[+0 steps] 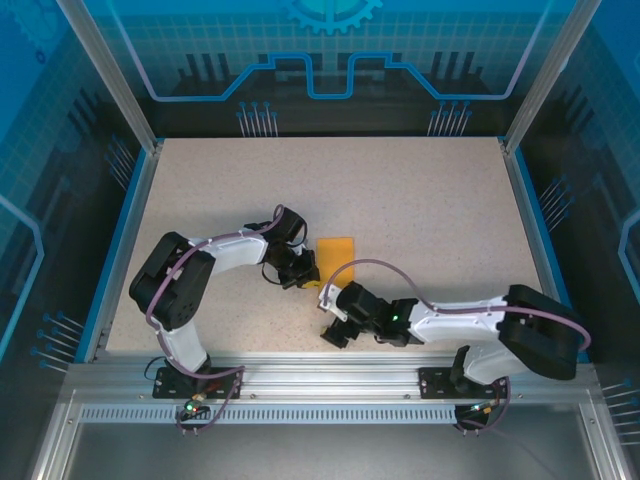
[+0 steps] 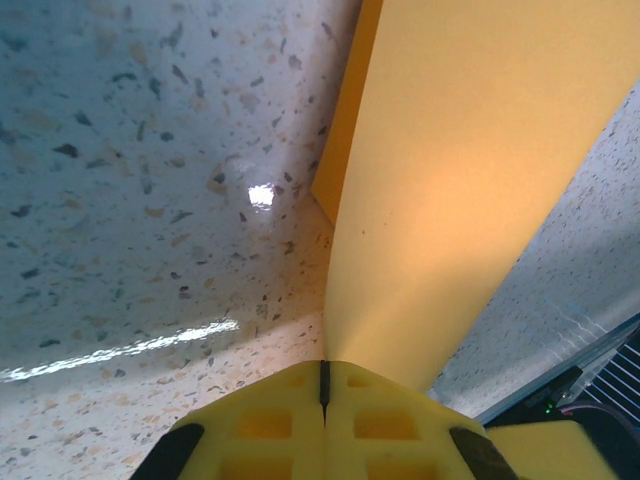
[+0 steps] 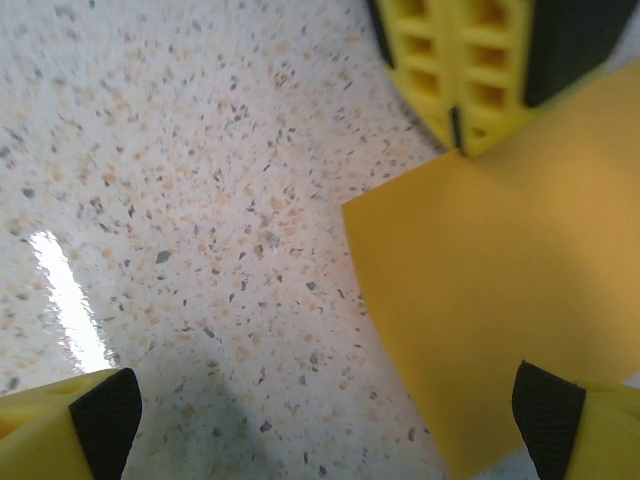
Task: Fold a paper plane with a square sheet of paper (fold left side to right side)
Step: Third fold the triangle at the center of the table.
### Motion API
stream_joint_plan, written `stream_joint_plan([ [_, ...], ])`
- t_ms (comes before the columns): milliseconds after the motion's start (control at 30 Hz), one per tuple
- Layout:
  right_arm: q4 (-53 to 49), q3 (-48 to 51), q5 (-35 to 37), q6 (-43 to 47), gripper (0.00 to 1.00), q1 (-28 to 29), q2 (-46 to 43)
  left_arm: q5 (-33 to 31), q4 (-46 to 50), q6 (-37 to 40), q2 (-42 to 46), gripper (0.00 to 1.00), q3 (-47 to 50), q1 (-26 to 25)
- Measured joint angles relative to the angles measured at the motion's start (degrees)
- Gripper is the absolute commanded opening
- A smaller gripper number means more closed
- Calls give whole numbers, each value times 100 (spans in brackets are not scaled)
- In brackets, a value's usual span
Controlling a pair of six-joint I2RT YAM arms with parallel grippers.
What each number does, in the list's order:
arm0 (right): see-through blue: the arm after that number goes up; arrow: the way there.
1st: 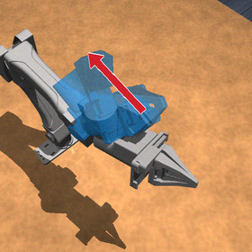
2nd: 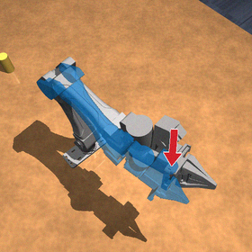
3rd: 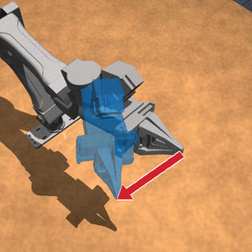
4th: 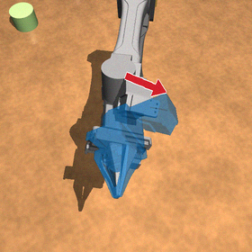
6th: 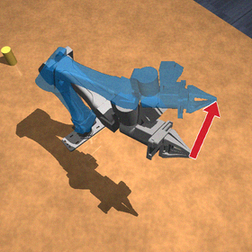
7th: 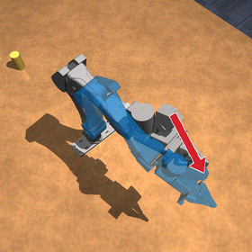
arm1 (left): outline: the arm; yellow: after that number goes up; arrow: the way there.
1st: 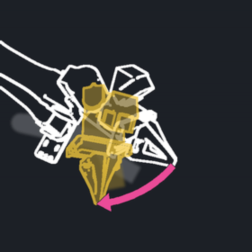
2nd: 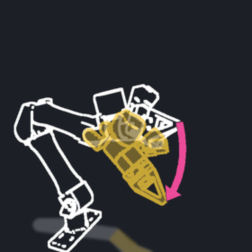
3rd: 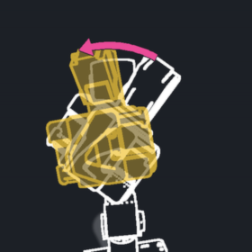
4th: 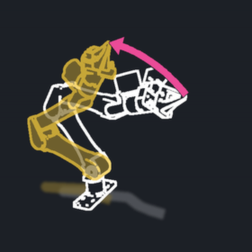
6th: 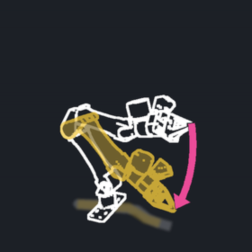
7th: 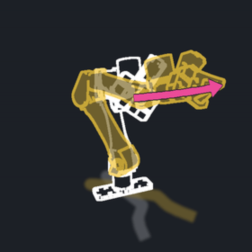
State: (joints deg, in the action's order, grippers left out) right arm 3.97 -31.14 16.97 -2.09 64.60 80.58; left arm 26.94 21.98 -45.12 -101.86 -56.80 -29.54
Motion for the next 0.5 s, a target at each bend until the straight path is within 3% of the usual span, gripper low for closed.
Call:
stream_joint_plan([
  [500,511,-588,358,374,78,-44,828,17,0,0,0,0,0,-4],
])
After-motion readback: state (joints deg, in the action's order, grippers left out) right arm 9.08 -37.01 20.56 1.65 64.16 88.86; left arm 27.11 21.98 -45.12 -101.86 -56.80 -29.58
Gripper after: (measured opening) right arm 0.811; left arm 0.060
